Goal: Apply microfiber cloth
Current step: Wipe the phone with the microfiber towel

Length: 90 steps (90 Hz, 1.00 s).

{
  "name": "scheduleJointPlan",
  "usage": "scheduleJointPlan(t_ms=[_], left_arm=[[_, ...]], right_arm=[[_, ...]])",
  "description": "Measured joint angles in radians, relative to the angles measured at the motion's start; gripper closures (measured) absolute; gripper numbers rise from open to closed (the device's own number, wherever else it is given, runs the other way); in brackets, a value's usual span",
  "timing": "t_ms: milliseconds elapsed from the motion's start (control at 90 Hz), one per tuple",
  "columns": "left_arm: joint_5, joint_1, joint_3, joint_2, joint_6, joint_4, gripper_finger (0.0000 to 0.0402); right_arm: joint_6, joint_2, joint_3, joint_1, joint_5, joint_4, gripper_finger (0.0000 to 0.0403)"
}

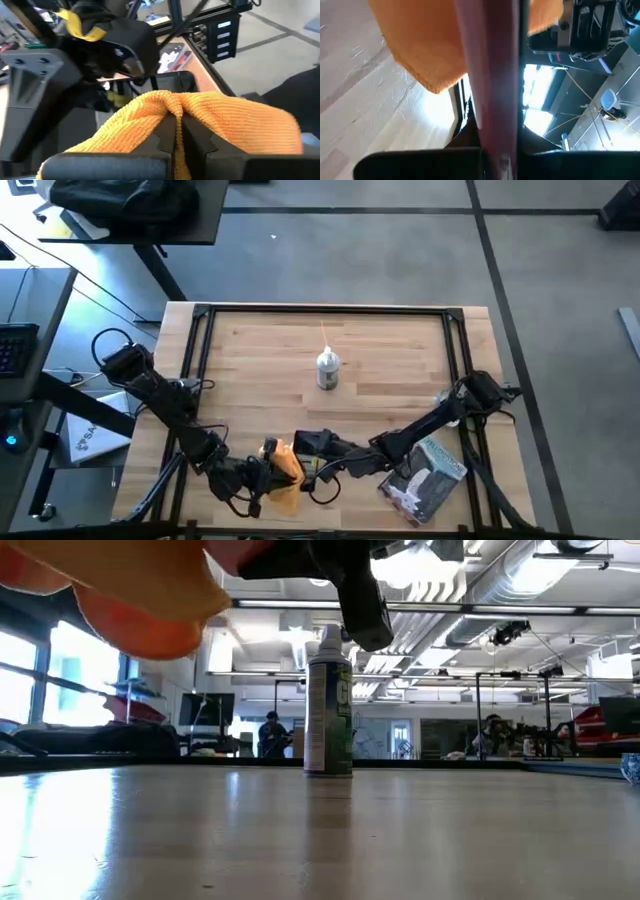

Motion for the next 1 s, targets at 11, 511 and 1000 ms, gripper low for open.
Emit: scheduleJointPlan(t_ms=[11,511,1000], left_arm=[[0.000,-0.003,0.000,-0.002,0.001,0.000,0.0402],[-0.235,-0.009,-0.001,-0.244,0.129,-0.307,0.0402],[0.248,0.266,0.000,-0.138,0.295,-0.085,0.0402]], right_arm=[[0.000,0.000,0.000,0.000,0.000,0.000,0.0398],[0.022,-0.008,0.006,-0.001,-0.008,0.032,0.0398],[0.039,-0.002,0.000,-0.002,-0.027,0.007,0.0398]])
